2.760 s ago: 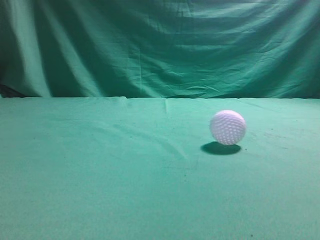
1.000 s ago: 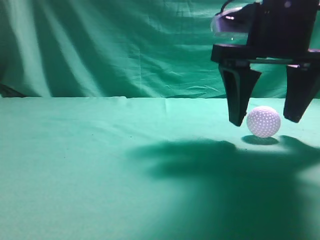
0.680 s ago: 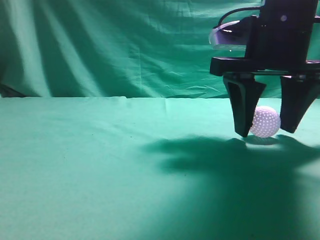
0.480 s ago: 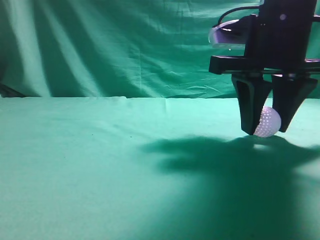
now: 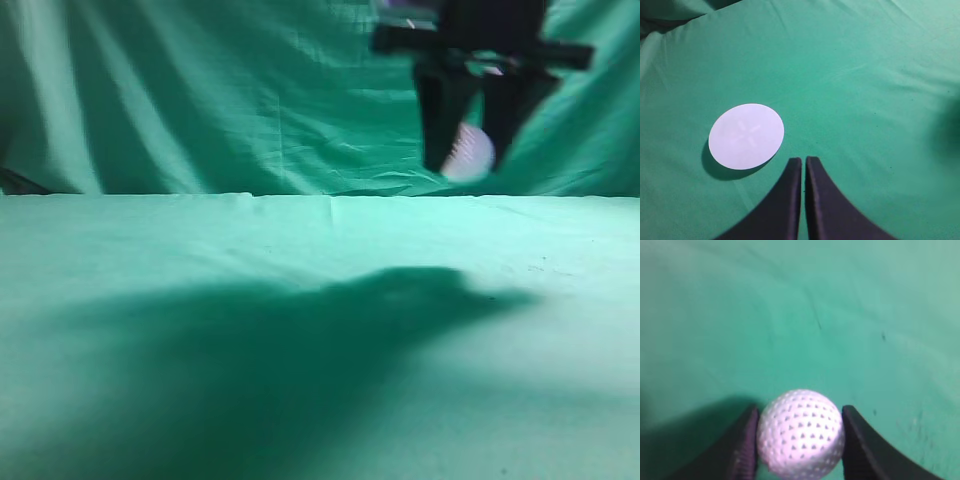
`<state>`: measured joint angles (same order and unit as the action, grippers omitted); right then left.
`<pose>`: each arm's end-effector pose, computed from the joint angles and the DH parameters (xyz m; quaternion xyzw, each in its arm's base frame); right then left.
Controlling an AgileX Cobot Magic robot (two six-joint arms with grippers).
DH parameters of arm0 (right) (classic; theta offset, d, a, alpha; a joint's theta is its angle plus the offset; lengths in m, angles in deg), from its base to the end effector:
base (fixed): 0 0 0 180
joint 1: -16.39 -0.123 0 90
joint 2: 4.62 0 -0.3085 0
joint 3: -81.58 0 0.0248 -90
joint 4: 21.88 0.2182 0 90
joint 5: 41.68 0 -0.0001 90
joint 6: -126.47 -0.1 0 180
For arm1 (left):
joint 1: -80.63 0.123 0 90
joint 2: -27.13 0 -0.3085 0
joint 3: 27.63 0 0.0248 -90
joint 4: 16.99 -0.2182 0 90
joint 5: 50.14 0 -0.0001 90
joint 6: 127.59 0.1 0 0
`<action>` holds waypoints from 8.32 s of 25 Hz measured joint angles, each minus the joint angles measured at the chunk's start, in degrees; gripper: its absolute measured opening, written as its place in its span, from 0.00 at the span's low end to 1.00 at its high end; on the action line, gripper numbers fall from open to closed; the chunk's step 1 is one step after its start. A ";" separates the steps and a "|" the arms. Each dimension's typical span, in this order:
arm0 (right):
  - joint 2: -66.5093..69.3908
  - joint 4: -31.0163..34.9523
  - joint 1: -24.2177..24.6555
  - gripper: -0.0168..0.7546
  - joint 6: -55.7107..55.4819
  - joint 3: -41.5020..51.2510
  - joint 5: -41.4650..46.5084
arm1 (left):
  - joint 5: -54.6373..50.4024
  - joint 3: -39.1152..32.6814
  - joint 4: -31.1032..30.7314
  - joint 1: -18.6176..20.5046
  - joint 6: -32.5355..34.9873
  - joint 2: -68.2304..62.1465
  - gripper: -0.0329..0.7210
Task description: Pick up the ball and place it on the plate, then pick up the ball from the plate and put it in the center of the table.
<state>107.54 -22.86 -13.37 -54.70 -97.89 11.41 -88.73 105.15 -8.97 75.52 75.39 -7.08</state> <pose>0.3060 0.1734 0.2505 -0.2491 0.9605 0.0259 0.1213 0.0424 -0.0125 0.3040 0.1849 0.8444 0.0131 0.5027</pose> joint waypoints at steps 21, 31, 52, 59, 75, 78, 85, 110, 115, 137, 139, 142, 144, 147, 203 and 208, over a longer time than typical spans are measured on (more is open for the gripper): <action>28.66 2.45 -14.51 0.46 2.70 -40.03 7.02 | 0.00 0.00 0.00 0.00 -0.28 0.00 0.04; 30.56 2.94 -14.86 0.46 3.74 -40.73 4.62 | 0.00 0.00 -0.09 0.00 -0.37 0.00 0.04; 5.82 -6.23 -14.76 0.55 1.20 -40.86 18.24 | 0.12 0.00 8.25 0.00 -0.37 0.00 0.04; -9.79 -12.36 -14.76 0.07 -3.47 -40.86 19.23 | 0.12 0.13 10.28 0.00 -0.41 0.00 0.04; -52.59 -12.90 -14.76 0.02 -8.18 8.17 9.98 | -5.17 2.29 13.80 0.00 5.23 6.54 0.04; -60.22 -12.90 -14.76 0.02 -9.21 18.85 3.14 | -5.31 2.29 13.80 0.00 5.36 9.62 0.04; -76.35 -12.45 -14.76 0.02 -11.54 41.65 -12.60 | -5.31 -2.15 13.59 0.00 5.36 13.91 0.04; -85.52 -11.54 -14.76 0.02 -16.36 59.47 -26.90 | 0.69 -11.91 13.58 0.00 5.36 15.48 0.04; -85.52 -11.54 -14.76 0.02 -16.36 59.47 -24.86 | 0.85 -11.91 13.58 0.00 5.36 15.48 0.04; -90.16 -10.33 1.86 0.09 -5.73 63.26 -30.07 | 1.05 -11.91 13.58 0.00 5.36 15.48 0.04; -93.53 -7.80 6.91 0.09 -4.63 66.60 -33.46 | 1.05 -11.91 13.58 0.00 5.36 15.48 0.04; -98.84 -5.19 14.36 0.09 -4.24 71.65 -36.50 | 1.05 -11.91 13.58 0.00 5.36 15.48 0.04; -101.02 -4.64 17.70 0.09 -4.24 74.47 -37.53 | 1.05 -11.91 13.58 0.00 5.36 15.48 0.04; -102.16 -4.49 21.99 0.09 -4.12 77.93 -38.60 | 1.05 -11.91 13.58 0.00 5.36 15.48 0.04; -105.47 -2.71 28.74 0.09 -1.06 78.87 -31.51 | 18.24 -26.47 13.50 0.00 2.50 27.63 0.04; -105.47 -2.71 28.74 0.09 -1.06 78.96 -31.51 | 24.24 -31.87 13.72 0.00 2.50 27.63 0.04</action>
<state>2.07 -25.57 15.36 -55.75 -18.93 -20.10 -64.48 73.29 4.75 75.52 77.89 20.55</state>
